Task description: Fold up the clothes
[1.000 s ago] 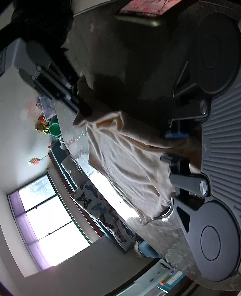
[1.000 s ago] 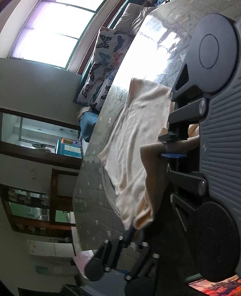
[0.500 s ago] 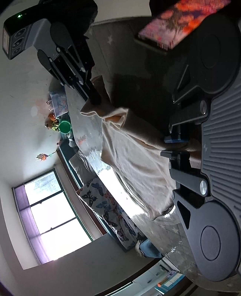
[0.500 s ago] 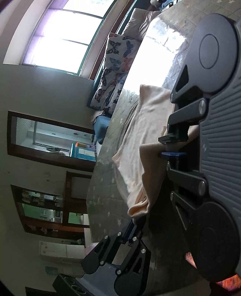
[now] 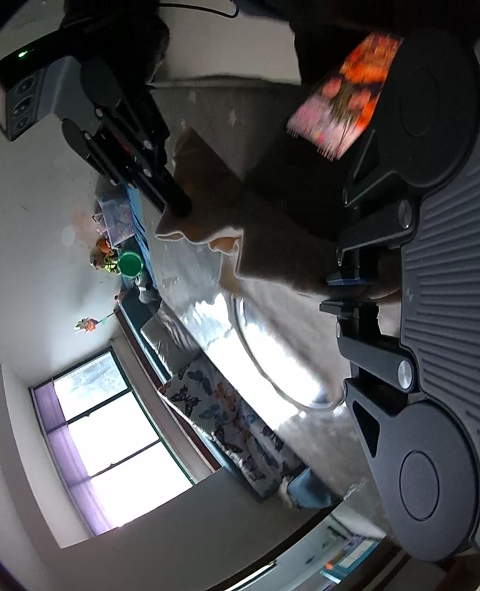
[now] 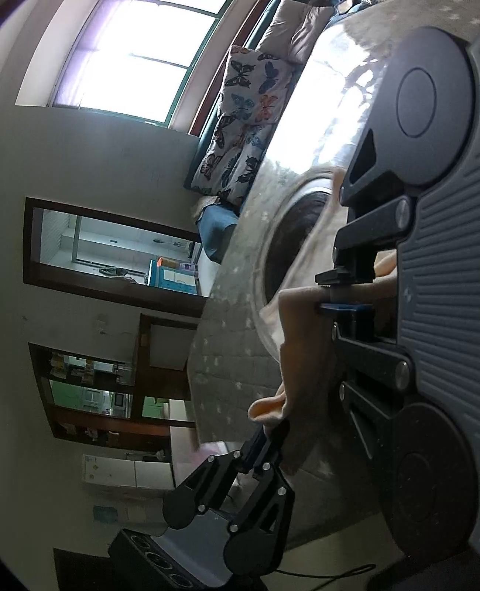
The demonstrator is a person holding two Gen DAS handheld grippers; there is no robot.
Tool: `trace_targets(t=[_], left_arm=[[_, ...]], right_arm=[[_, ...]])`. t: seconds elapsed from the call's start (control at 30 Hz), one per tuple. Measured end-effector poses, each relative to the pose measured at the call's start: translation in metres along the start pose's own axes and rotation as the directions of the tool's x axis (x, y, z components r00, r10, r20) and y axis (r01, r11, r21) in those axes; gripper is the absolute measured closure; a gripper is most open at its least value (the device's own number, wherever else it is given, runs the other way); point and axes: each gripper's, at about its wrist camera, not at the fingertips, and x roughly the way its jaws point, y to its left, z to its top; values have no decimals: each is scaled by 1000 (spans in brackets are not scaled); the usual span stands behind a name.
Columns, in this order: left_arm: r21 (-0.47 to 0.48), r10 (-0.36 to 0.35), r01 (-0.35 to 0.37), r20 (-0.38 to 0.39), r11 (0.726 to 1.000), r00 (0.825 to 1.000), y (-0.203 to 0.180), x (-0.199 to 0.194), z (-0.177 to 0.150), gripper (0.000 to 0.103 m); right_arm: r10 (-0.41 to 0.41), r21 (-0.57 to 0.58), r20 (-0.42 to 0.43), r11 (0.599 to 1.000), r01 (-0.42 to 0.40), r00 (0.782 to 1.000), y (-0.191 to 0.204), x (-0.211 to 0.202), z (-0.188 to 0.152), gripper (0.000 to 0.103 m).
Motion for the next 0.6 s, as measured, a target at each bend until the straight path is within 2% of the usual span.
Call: trace_targets(t=[0.13, 0.33, 0.43, 0.6], left_arm=[[17, 17, -17, -8, 1000, 1000, 31, 35, 12, 94], [5, 19, -19, -65, 1000, 998, 75, 112, 17, 94], [-16, 25, -27, -105, 1000, 994, 91, 151, 10, 94], [-71, 27, -41, -187, 997, 982, 104, 204, -9, 92]], right_arm=[[7, 11, -22, 1000, -7, 1000, -30, 33, 22, 95], [-9, 19, -91, 1000, 11, 996, -73, 105, 44, 95], [-30, 38, -130, 999, 35, 991, -86, 146, 40, 95], [-50, 99, -209, 992, 72, 977, -94, 206, 10, 93]])
